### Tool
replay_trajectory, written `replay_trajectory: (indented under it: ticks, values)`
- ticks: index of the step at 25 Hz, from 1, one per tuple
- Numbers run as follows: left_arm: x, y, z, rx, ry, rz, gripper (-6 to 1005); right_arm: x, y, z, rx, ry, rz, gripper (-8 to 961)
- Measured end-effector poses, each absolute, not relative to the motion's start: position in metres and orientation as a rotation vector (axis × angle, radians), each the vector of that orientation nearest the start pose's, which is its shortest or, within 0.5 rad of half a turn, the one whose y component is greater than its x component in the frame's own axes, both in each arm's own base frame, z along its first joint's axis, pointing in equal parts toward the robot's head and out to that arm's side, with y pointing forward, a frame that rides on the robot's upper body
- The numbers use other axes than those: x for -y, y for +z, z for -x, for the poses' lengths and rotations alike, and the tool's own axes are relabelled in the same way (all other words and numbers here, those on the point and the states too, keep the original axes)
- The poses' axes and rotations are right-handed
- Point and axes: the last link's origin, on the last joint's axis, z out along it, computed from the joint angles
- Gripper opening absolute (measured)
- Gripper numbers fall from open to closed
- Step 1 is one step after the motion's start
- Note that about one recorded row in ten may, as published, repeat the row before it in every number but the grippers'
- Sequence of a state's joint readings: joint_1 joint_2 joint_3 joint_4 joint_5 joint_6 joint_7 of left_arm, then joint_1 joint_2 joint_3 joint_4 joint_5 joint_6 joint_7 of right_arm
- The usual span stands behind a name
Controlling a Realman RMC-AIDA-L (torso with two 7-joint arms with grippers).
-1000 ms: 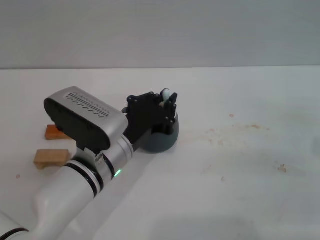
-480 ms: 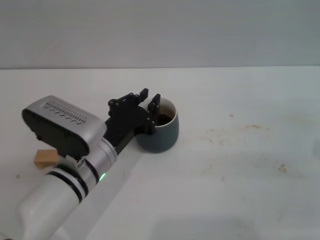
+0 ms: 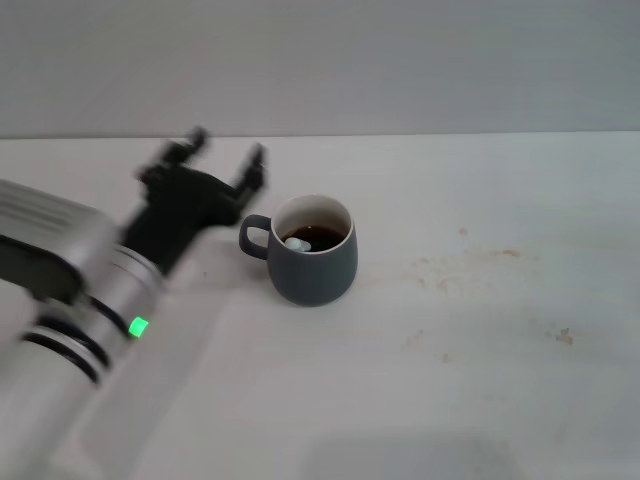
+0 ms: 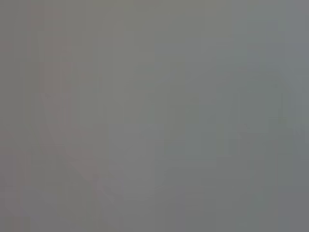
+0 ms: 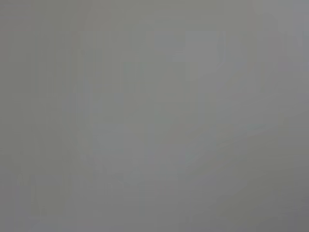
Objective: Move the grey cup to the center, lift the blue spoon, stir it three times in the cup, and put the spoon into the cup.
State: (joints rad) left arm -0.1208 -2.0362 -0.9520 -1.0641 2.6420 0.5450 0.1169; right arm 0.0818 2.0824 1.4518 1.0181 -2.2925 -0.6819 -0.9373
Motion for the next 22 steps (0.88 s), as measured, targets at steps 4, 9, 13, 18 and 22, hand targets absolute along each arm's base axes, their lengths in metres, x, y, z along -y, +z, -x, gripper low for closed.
replay_trajectory:
  ticks: [4,9,13,18,22]
  values:
    - [-0.322,-0.010,0.233,0.481,-0.730,1.720,678,-0.326,0.099,-0.328,-0.331,0.130,1.157,32]
    - [-0.328,0.055,0.271,0.444,-0.686,1.479,720,-0.300,0.118,-0.357,-0.435,0.127,0.991,42]
    - [-0.330,0.088,0.307,0.476,-0.615,1.346,721,-0.270,0.127,-0.385,-0.498,0.162,0.841,61]
    - [-0.328,0.105,0.339,0.521,-0.553,1.241,720,-0.238,0.128,-0.410,-0.579,0.293,0.717,84]
    - [-0.333,0.117,0.367,0.563,-0.487,1.179,720,-0.233,0.125,-0.417,-0.604,0.282,0.726,104]
